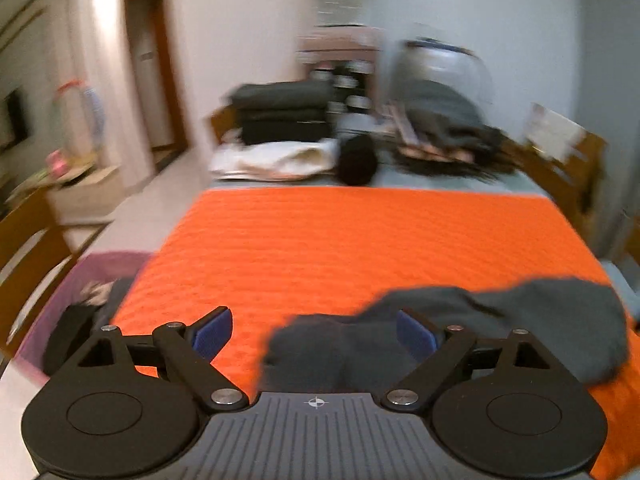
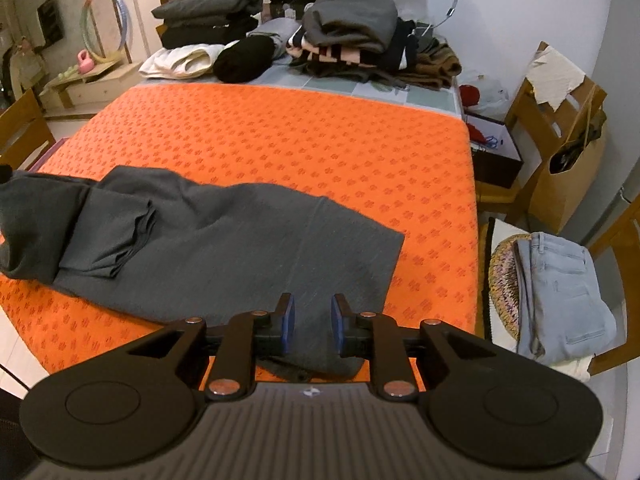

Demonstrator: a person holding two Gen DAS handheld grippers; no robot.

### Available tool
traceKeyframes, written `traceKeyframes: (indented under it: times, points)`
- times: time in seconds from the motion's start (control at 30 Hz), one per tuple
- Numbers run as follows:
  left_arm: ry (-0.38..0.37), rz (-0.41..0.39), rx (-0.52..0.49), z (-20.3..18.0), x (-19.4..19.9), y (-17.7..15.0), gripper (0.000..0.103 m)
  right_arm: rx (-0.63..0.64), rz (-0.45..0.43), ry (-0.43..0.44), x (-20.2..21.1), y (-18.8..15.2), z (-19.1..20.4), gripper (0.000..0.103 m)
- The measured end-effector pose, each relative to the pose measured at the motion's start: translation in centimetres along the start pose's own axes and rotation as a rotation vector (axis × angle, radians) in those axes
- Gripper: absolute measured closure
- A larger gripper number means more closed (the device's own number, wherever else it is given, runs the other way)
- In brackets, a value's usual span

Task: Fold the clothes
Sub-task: 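Grasp the grey garment edge with the left gripper while the right gripper grasps another edge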

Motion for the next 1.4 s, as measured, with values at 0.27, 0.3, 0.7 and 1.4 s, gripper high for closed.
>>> traceKeyframes:
  times: [0.27,0.3,0.7,1.4]
  points:
    - [-0.195,0.069,-0.081,-6.2,-1.5,-3.2,0.016,-0.006,0.009,0.012,0.6,-0.6,0.3,0.078]
    - [-0.211,0.074,-0.095,-6.8,-1.7,-3.6,0.016,-0.008,0.011,0.013,0.7,-0.7,0.3,0.077]
    - [-0.23,0.224,-0.166,-10.2,-6.8,-8.5,0.065,-0.025,0.031,0.002,1.7,-1.9,-0.6,0.077]
    - [0.421,0.009,0.126,10.1,-2.4,-0.6,0.094,0.025,0.047,0.091,-0.7,-1.0,2.1,0.077]
Point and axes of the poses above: each gripper's, at about its wrist camera, not at the fingertips, and x roughly against the way its jaws point, z to its left, y to its top, the point moved 5 cm from there along -x, roughly the way its jaws point, and after that the axes turned 12 degrees about -z, right-handed, at the moved point
